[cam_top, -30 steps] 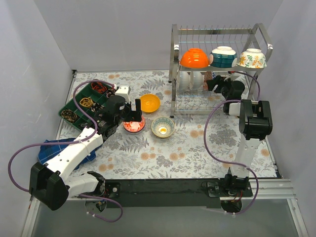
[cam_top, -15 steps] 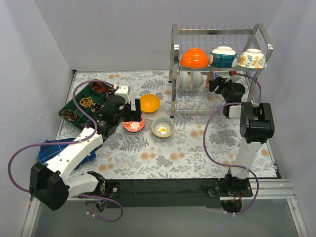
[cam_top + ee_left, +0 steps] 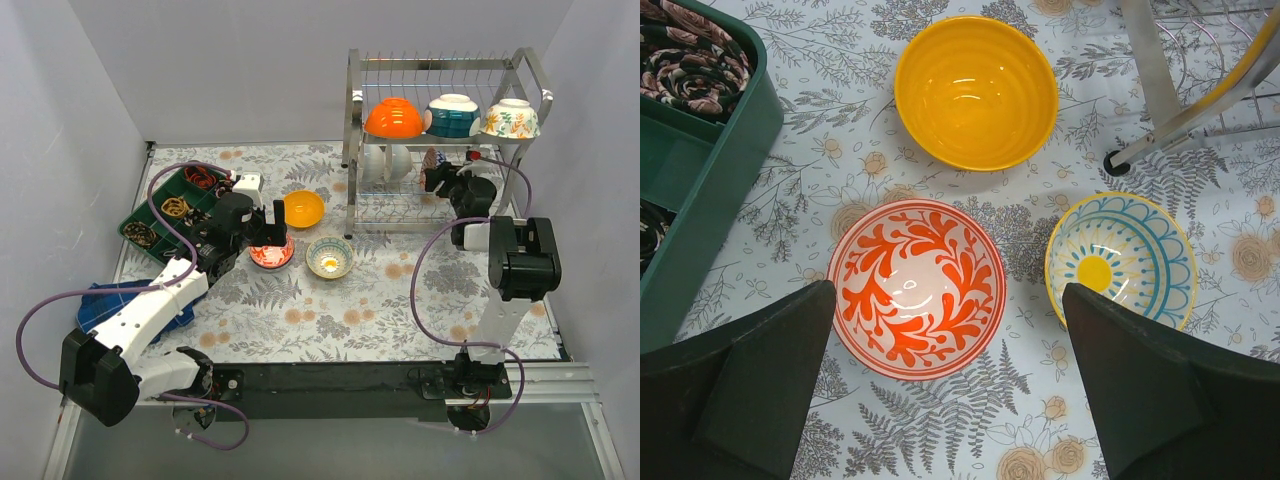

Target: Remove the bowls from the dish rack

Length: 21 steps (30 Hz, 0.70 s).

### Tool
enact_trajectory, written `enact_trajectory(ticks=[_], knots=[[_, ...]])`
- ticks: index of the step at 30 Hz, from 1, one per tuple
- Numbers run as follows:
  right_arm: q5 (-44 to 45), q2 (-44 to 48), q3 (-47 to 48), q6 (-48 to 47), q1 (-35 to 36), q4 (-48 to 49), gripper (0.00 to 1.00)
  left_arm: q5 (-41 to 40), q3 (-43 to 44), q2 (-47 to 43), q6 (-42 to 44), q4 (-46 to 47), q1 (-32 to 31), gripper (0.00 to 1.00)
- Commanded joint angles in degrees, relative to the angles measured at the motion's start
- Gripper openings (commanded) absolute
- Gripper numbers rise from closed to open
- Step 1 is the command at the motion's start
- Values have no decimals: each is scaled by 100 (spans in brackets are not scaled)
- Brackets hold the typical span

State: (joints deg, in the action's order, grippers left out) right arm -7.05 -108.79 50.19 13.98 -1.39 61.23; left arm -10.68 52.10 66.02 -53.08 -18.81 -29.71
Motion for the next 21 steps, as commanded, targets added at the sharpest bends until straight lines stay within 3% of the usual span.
enact_trajectory(ticks=[1, 21], knots=[[160, 534, -238, 210, 7, 837, 13, 39, -50, -89, 78, 79, 45, 98], [-797, 1931, -1986, 2064, 16, 1356, 11, 408, -59, -151, 34, 114, 45, 98]])
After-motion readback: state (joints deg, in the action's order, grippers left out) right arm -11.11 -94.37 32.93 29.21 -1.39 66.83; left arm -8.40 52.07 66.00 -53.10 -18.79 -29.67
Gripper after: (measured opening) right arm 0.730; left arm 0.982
